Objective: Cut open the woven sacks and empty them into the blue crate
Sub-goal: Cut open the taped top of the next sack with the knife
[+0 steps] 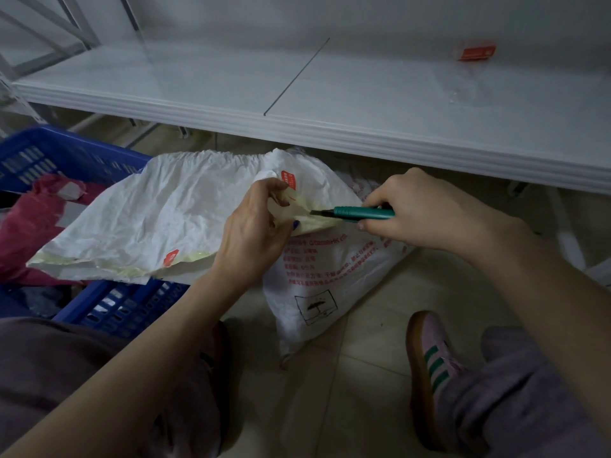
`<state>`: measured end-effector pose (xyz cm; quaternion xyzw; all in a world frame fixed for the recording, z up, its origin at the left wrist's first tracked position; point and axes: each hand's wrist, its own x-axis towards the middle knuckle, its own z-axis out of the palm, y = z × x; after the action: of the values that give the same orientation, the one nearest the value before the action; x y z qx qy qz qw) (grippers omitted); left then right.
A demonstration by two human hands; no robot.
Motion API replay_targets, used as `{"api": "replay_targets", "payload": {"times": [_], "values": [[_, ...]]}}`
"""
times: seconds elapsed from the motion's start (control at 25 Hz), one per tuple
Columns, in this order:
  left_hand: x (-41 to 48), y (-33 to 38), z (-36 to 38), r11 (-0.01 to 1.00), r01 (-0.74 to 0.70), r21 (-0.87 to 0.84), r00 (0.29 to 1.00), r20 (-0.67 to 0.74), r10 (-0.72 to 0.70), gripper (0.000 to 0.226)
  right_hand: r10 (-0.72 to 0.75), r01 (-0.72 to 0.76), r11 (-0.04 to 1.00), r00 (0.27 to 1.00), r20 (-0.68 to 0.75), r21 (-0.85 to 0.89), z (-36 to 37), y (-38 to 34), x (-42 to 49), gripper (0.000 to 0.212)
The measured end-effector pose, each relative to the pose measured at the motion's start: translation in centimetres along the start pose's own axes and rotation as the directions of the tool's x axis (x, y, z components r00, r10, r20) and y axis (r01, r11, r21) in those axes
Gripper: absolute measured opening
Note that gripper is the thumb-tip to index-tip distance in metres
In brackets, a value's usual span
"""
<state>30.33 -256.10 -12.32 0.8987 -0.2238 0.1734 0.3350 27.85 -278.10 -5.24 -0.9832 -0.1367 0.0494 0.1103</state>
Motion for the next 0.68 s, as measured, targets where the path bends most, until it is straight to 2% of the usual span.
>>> {"api": "replay_targets", "payload": {"times": [0.4, 0.68], "values": [[0.0, 0.1, 0.0, 0.999, -0.009, 0.034, 0.999, 0.038, 0.007, 0.054, -0.001, 0.002, 0.995, 1.000, 0.014, -0.100, 0.7, -0.5, 1.0, 0.028], [-0.5, 0.3, -0.6, 0.992, -0.085, 0.096, 0.993, 0.088, 0.077, 0.056, 0.023, -0.022, 0.983, 1.000, 0.009, -0.180, 1.8, -2.2, 1.6, 0.029]]}}
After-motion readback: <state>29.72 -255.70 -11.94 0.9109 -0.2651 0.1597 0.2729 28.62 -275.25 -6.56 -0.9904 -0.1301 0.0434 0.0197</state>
